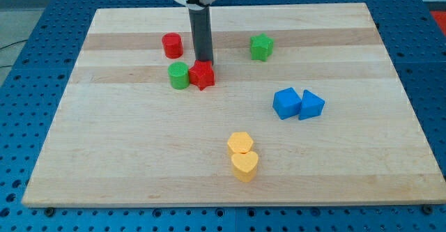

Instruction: Move red blocks left diagonally towards top left corner

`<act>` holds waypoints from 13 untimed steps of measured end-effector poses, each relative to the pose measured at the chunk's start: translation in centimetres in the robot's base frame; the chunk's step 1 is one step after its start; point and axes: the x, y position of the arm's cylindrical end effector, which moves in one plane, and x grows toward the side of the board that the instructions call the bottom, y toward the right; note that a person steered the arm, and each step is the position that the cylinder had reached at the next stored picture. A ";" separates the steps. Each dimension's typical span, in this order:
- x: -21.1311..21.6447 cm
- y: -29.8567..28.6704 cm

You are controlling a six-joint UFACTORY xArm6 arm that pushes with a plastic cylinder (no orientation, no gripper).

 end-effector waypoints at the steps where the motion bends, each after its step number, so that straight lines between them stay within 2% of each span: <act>1: 3.0 4.7; 2: 5.3 0.5; 3: 0.3 -3.5; 4: -6.2 -4.1; 5: -6.9 -0.4; 6: -8.3 7.3; 7: -5.5 8.3; 8: -2.3 6.3; 9: -4.7 2.0; 11: 3.4 -4.3; 13: -8.0 -7.2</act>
